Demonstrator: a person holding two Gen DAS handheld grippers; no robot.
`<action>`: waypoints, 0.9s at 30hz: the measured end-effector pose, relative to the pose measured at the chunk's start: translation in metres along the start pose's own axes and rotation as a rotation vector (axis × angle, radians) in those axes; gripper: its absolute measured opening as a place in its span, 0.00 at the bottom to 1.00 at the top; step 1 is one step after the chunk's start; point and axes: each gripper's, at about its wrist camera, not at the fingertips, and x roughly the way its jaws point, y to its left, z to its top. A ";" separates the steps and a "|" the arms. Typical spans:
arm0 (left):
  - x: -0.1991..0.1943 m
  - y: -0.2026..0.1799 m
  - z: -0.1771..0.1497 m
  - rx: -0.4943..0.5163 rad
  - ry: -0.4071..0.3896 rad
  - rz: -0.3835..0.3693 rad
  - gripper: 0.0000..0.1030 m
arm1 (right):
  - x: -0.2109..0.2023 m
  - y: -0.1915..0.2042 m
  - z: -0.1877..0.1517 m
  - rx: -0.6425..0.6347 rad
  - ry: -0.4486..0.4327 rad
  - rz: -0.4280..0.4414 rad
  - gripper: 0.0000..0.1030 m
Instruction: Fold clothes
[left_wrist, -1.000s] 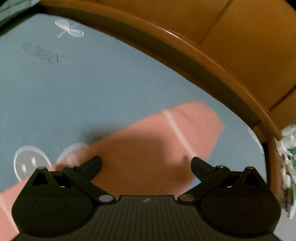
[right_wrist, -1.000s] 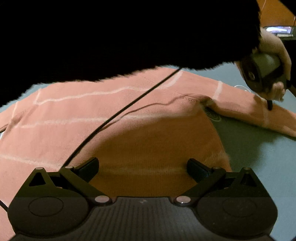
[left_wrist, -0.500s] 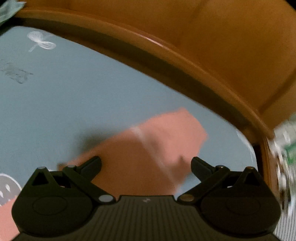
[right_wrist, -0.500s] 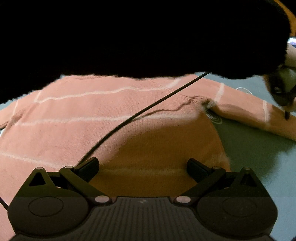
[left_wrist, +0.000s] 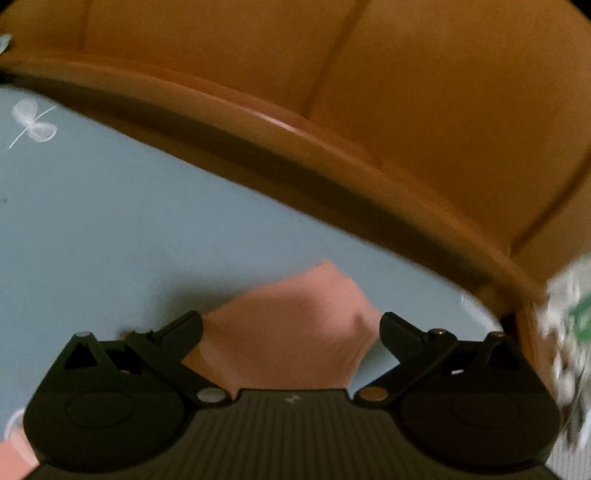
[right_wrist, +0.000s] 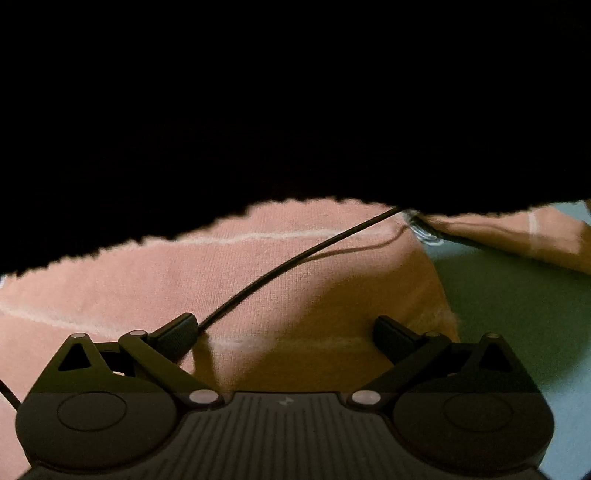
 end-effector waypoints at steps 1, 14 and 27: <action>0.000 -0.003 0.000 0.003 0.005 -0.020 0.99 | 0.000 0.000 0.000 0.001 0.000 0.002 1.00; -0.019 -0.016 0.006 0.088 0.012 0.028 0.99 | 0.002 0.002 -0.002 -0.014 0.000 -0.006 1.00; -0.215 0.028 -0.012 0.076 -0.109 0.389 0.99 | 0.007 0.011 -0.008 -0.052 -0.012 -0.056 1.00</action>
